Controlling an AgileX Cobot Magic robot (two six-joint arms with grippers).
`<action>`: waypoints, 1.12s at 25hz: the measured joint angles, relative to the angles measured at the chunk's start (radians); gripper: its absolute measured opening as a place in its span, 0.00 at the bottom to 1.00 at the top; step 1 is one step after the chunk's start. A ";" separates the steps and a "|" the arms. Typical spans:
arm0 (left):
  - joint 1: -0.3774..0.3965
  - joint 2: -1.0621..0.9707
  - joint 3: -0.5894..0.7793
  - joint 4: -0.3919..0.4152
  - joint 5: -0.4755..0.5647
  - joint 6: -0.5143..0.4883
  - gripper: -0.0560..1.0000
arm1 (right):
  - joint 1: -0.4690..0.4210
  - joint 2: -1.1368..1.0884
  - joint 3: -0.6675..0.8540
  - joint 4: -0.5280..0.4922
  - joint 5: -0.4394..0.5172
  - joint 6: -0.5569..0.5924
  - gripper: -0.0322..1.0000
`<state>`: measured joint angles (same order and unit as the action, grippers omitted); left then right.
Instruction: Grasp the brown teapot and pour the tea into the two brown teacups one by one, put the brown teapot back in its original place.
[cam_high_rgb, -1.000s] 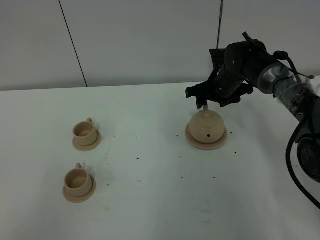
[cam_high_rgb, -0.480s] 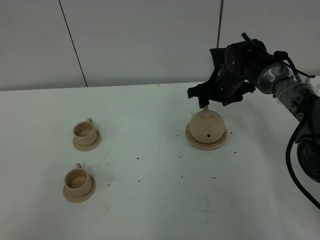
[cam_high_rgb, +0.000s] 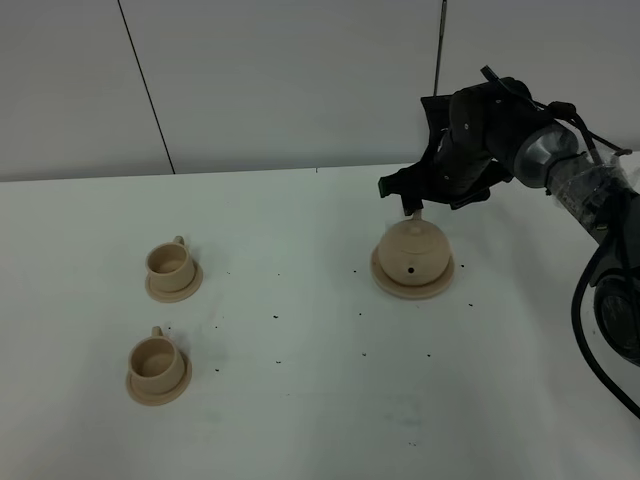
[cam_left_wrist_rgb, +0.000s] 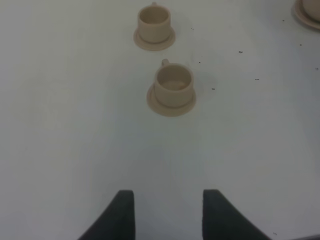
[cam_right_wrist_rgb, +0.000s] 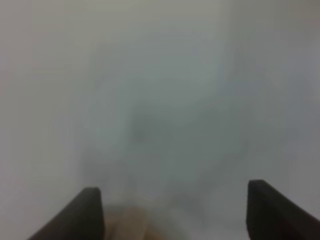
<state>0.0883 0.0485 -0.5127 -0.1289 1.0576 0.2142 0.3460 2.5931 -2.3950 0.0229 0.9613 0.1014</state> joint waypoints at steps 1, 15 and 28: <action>0.000 0.000 0.000 0.000 0.000 0.000 0.42 | 0.000 0.000 -0.001 -0.003 0.002 0.000 0.59; 0.000 0.000 0.000 0.000 0.000 0.000 0.42 | 0.000 0.000 -0.001 -0.017 0.034 0.011 0.59; 0.000 0.000 0.000 0.000 0.000 0.000 0.42 | 0.000 0.000 -0.004 -0.068 0.063 0.020 0.59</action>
<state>0.0883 0.0485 -0.5127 -0.1289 1.0576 0.2142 0.3460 2.5931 -2.3985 -0.0452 1.0245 0.1217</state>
